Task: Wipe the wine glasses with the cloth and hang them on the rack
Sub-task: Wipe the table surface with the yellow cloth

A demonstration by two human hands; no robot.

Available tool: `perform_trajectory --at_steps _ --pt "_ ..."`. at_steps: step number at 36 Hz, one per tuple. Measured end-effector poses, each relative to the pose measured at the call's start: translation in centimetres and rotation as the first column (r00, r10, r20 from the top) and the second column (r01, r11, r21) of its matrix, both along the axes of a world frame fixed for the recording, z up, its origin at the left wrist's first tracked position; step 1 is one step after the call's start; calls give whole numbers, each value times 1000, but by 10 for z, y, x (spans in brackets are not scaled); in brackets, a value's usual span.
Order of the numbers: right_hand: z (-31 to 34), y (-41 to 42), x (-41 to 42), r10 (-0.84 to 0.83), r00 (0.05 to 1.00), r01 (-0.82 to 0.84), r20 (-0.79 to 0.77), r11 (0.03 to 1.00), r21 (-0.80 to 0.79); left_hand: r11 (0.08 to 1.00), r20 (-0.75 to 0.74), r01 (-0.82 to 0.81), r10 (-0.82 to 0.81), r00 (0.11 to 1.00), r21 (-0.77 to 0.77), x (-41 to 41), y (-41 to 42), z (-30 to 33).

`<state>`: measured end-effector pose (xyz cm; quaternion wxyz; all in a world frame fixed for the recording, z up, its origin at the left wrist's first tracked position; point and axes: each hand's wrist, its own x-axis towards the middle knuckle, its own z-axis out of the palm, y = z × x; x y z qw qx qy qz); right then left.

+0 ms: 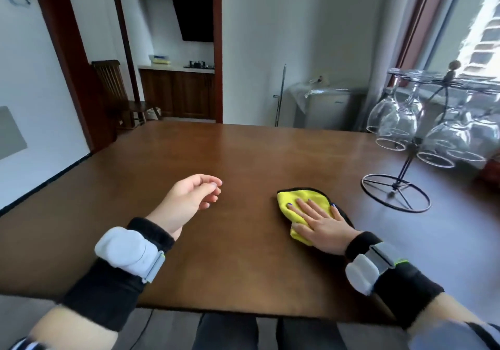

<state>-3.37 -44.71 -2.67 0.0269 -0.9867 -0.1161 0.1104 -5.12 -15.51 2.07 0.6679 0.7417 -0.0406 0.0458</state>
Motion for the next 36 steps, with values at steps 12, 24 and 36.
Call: perform_trajectory --at_steps 12,24,36 --pt "-3 -94 -59 -458 889 458 19 889 -11 983 19 179 -180 983 39 11 -80 13" --pt "4 31 -49 -8 1000 8 -29 1000 29 955 35 267 -273 961 125 16 -103 12" --pt "3 50 -27 108 992 -105 -72 993 46 511 -264 469 -424 867 720 34 -105 -13"
